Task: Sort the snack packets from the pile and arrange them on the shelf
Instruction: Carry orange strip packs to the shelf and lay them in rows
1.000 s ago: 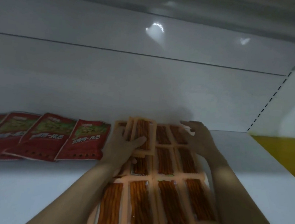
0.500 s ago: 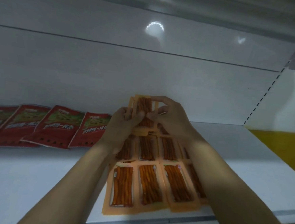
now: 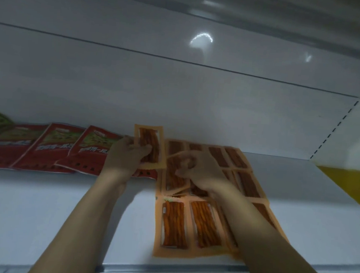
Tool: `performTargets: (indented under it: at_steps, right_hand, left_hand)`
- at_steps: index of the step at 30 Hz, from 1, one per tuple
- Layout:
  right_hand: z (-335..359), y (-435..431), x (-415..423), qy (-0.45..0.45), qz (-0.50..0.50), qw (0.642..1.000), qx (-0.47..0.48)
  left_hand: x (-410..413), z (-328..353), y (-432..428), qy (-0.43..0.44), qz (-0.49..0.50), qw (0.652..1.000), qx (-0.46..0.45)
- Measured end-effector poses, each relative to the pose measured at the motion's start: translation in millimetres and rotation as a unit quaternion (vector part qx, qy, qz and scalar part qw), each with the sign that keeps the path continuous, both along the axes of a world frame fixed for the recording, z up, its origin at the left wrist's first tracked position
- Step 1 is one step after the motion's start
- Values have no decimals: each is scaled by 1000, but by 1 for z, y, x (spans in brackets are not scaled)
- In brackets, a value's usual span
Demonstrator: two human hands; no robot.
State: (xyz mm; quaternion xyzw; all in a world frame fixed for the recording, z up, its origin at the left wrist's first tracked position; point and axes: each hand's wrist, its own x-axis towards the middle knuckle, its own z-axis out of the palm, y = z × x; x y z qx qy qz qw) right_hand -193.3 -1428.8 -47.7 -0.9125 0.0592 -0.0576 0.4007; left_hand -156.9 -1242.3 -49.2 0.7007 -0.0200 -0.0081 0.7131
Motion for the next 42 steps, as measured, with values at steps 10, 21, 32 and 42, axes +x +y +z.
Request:
performTargets:
  at_steps: [10, 21, 32, 42]
  right_hand:
    - [2, 14, -9, 29, -20, 986, -164]
    - [24, 4, -15, -125, -33, 990, 56]
    - [-6, -30, -34, 12, -110, 992, -52]
    - [0, -14, -46, -14, -44, 957, -286]
  left_hand:
    - [-14, -5, -5, -22, -68, 997, -10]
    - [-16, -13, -22, -89, -126, 987, 54]
    - [-31, -30, -25, -309, -161, 798, 492]
    - [-29, -41, -25, -318, -162, 791, 498]
